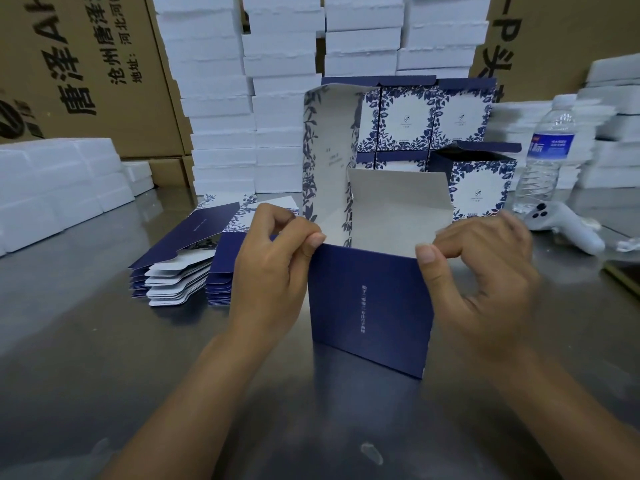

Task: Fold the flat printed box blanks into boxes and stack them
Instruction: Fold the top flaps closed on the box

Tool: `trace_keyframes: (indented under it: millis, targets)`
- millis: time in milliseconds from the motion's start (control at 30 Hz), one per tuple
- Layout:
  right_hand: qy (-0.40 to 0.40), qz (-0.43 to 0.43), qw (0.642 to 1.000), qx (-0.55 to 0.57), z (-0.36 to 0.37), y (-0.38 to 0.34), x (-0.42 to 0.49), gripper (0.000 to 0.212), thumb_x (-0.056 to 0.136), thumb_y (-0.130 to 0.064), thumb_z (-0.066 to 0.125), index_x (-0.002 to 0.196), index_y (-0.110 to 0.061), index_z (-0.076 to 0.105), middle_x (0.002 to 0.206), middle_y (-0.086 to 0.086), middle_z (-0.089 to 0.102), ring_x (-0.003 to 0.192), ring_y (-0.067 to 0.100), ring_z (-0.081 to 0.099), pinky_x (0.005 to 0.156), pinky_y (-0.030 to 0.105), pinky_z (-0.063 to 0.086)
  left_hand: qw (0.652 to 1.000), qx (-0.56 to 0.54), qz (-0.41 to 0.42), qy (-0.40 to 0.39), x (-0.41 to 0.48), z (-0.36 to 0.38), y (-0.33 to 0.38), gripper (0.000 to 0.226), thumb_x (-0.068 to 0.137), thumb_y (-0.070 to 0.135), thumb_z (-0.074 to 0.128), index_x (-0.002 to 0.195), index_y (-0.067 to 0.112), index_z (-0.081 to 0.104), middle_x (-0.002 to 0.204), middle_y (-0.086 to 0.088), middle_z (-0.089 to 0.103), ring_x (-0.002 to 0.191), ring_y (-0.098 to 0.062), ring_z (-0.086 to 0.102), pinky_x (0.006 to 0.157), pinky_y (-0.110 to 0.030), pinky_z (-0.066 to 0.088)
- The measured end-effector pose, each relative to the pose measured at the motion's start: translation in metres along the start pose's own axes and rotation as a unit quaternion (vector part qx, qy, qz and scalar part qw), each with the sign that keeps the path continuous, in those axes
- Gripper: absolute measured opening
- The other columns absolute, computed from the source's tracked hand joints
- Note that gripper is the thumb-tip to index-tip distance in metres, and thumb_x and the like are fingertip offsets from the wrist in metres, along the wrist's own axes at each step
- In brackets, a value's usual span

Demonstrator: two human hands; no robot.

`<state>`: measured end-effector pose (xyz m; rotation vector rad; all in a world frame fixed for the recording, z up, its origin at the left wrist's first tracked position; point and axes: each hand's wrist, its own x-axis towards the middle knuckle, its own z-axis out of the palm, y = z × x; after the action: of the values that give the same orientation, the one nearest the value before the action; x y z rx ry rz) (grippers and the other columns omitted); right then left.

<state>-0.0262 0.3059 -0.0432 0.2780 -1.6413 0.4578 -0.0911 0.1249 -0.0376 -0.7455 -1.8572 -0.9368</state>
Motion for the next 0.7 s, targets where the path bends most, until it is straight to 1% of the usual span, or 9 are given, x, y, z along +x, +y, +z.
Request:
trace_keyframes:
  millis: [167, 267, 333, 400, 467, 533, 600, 633, 700]
  targets:
    - [-0.002, -0.003, 1.0, 0.003, 0.004, 0.0, -0.001, 0.034, 0.091, -0.013, 0.05, 0.059, -0.004, 0.05, 0.059, 0.008, 0.053, 0.068, 0.021, 0.045, 0.088, 0.041, 0.033, 0.999, -0.03, -0.03, -0.012, -0.001, 0.002, -0.001, 0.034, 0.095, 0.025, 0.042, 0.082, 0.003, 0.064, 0.082, -0.003, 0.047, 0.073, -0.008, 0.039, 0.063, -0.014, 0.033]
    - [-0.004, 0.004, 1.0, 0.02, 0.005, -0.003, -0.002, 0.034, 0.092, -0.013, 0.05, 0.059, -0.003, 0.05, 0.058, 0.009, 0.051, 0.067, 0.021, 0.043, 0.082, 0.035, 0.034, 0.997, -0.049, -0.05, -0.02, -0.001, 0.001, 0.0, 0.026, 0.098, 0.025, 0.044, 0.081, 0.013, 0.059, 0.077, 0.002, 0.05, 0.071, -0.007, 0.04, 0.065, -0.012, 0.033]
    - [-0.01, -0.009, 0.999, 0.04, 0.004, -0.004, -0.001, 0.035, 0.092, -0.014, 0.051, 0.059, -0.003, 0.053, 0.059, 0.009, 0.053, 0.065, 0.024, 0.046, 0.075, 0.034, 0.036, 0.991, -0.087, -0.091, -0.037, -0.002, 0.001, 0.004, 0.02, 0.098, 0.028, 0.044, 0.081, 0.022, 0.052, 0.076, 0.007, 0.052, 0.071, -0.005, 0.043, 0.065, -0.012, 0.034]
    - [-0.022, -0.028, 0.997, 0.068, 0.002, -0.006, -0.001, 0.036, 0.093, -0.016, 0.05, 0.06, -0.001, 0.058, 0.062, 0.007, 0.057, 0.065, 0.027, 0.052, 0.068, 0.039, 0.04, 0.976, -0.139, -0.154, -0.058, -0.002, 0.003, 0.011, 0.02, 0.095, 0.038, 0.04, 0.082, 0.027, 0.051, 0.077, 0.009, 0.051, 0.072, -0.003, 0.044, 0.065, -0.013, 0.033]
    - [-0.039, -0.042, 0.995, 0.084, 0.001, -0.01, 0.0, 0.035, 0.094, -0.017, 0.047, 0.067, -0.001, 0.065, 0.071, 0.006, 0.063, 0.074, 0.025, 0.056, 0.071, 0.041, 0.043, 0.953, -0.194, -0.221, -0.068, -0.001, 0.004, 0.017, 0.021, 0.09, 0.048, 0.041, 0.086, 0.03, 0.052, 0.078, 0.014, 0.049, 0.071, -0.001, 0.044, 0.064, -0.012, 0.033]
    - [-0.035, -0.046, 0.995, 0.076, -0.001, -0.013, 0.001, 0.03, 0.093, -0.016, 0.047, 0.077, -0.002, 0.068, 0.082, 0.006, 0.064, 0.086, 0.022, 0.055, 0.082, 0.036, 0.042, 0.93, -0.238, -0.272, -0.066, 0.0, 0.004, 0.019, 0.021, 0.086, 0.05, 0.05, 0.091, 0.03, 0.053, 0.082, 0.016, 0.051, 0.074, 0.002, 0.047, 0.065, -0.01, 0.036]
    - [0.001, -0.02, 0.999, 0.051, -0.003, -0.013, 0.004, 0.024, 0.09, -0.015, 0.047, 0.085, -0.001, 0.066, 0.093, 0.007, 0.058, 0.096, 0.018, 0.05, 0.091, 0.029, 0.035, 0.911, -0.269, -0.307, -0.061, 0.001, 0.003, 0.019, 0.014, 0.09, 0.039, 0.059, 0.098, 0.028, 0.055, 0.091, 0.013, 0.054, 0.08, 0.002, 0.05, 0.066, -0.008, 0.039]
    - [0.026, 0.003, 0.999, 0.045, -0.004, -0.012, 0.006, 0.021, 0.09, -0.015, 0.047, 0.089, -0.002, 0.063, 0.098, 0.005, 0.054, 0.1, 0.013, 0.046, 0.093, 0.029, 0.033, 0.902, -0.283, -0.321, -0.057, 0.003, 0.003, 0.019, 0.01, 0.091, 0.032, 0.059, 0.1, 0.028, 0.057, 0.095, 0.009, 0.056, 0.085, -0.002, 0.052, 0.069, -0.009, 0.04]
    - [0.074, 0.061, 0.994, 0.057, -0.005, -0.008, 0.008, 0.008, 0.091, -0.018, 0.047, 0.092, -0.014, 0.053, 0.102, -0.004, 0.047, 0.105, 0.006, 0.043, 0.094, 0.034, 0.033, 0.885, -0.309, -0.345, -0.048, 0.006, 0.001, 0.017, 0.011, 0.093, 0.023, 0.056, 0.101, 0.029, 0.06, 0.104, -0.002, 0.059, 0.094, -0.015, 0.056, 0.08, -0.022, 0.044]
